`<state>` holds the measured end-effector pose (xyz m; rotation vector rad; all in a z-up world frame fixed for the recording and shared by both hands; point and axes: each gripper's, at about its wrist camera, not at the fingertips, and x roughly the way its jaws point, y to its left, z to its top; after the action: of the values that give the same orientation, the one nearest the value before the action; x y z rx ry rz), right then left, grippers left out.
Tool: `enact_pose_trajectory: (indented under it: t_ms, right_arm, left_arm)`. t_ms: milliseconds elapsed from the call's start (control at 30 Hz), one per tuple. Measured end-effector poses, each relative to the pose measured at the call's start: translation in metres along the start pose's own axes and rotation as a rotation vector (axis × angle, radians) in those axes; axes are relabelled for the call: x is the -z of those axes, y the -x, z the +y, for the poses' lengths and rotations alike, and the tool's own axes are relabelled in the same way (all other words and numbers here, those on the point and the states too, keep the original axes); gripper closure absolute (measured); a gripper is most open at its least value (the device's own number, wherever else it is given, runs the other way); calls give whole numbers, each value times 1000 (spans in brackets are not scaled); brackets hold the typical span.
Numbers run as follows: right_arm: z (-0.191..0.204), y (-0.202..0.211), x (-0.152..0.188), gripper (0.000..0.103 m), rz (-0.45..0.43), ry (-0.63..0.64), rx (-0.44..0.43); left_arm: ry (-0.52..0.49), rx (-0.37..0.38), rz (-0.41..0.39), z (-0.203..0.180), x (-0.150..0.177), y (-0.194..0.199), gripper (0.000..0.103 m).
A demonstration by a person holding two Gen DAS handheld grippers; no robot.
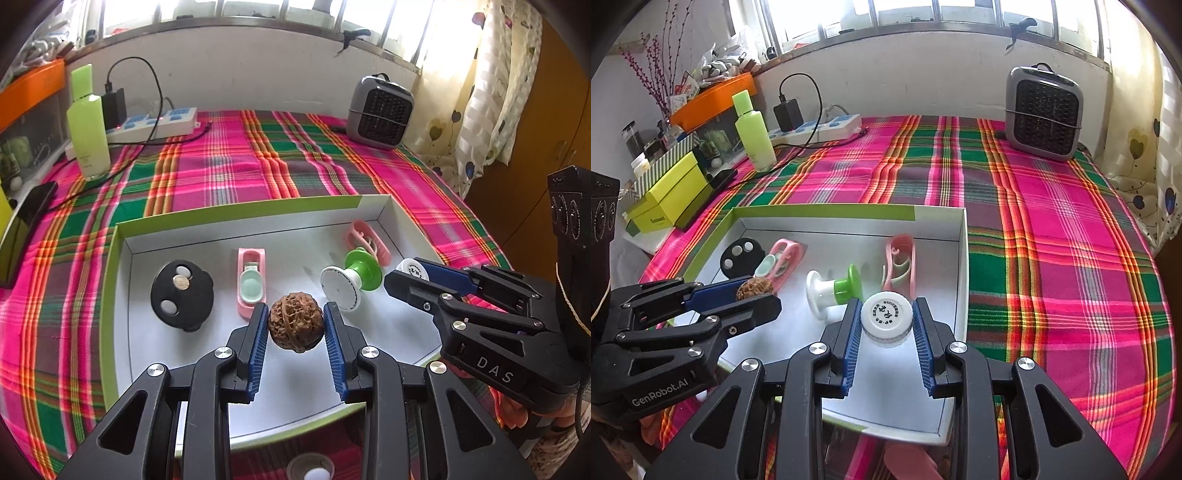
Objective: Organize objects
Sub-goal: 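Carry the white jar and walnut with both grippers over the box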
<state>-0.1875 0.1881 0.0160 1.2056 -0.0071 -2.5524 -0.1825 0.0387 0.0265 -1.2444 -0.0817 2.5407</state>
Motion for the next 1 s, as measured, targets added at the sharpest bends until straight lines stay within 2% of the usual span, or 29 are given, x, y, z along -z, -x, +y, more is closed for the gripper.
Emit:
enact_pose_trajectory:
  t_ms: [1000]
  right_arm:
    - [11,-16,-3,74,21,77,7]
  left_arm:
    - [7,-24,27,3,-3,-17,74]
